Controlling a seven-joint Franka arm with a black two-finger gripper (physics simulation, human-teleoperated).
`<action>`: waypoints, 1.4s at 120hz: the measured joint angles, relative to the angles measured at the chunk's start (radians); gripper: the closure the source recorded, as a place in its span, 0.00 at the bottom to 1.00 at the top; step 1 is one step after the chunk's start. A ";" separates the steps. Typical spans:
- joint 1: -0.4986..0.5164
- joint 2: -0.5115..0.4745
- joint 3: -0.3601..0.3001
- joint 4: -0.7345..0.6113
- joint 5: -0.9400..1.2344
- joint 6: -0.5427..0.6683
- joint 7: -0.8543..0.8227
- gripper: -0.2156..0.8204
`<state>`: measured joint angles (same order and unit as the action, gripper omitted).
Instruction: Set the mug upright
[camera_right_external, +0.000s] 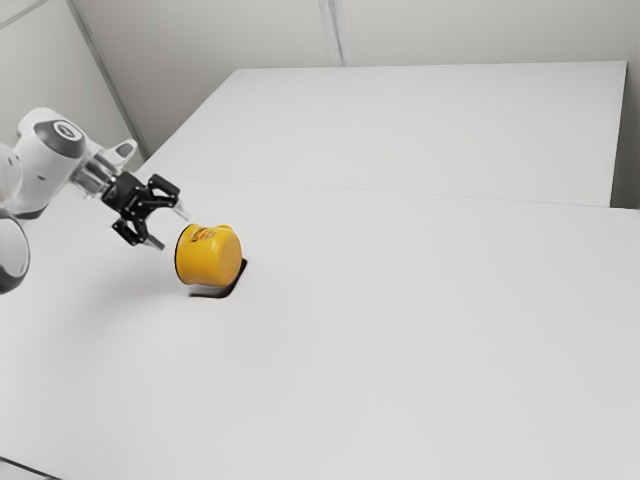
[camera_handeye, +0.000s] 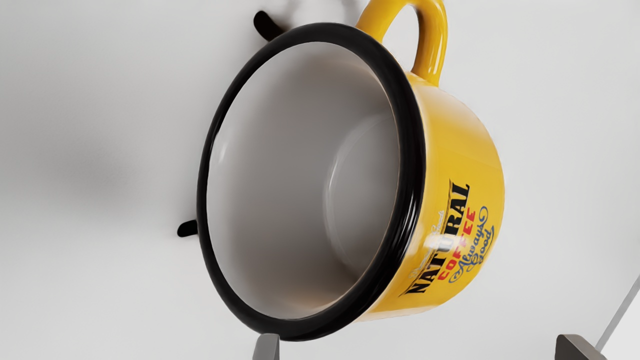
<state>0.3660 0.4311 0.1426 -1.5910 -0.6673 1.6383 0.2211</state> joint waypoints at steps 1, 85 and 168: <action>0.000 0.003 0.000 0.003 -0.006 0.000 0.003 0.21; 0.001 0.114 0.001 0.010 -0.288 0.024 0.157 0.32; -0.058 0.021 -0.008 -0.002 -0.097 0.087 0.143 0.94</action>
<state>0.3082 0.4525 0.1348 -1.5927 -0.7647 1.7251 0.3643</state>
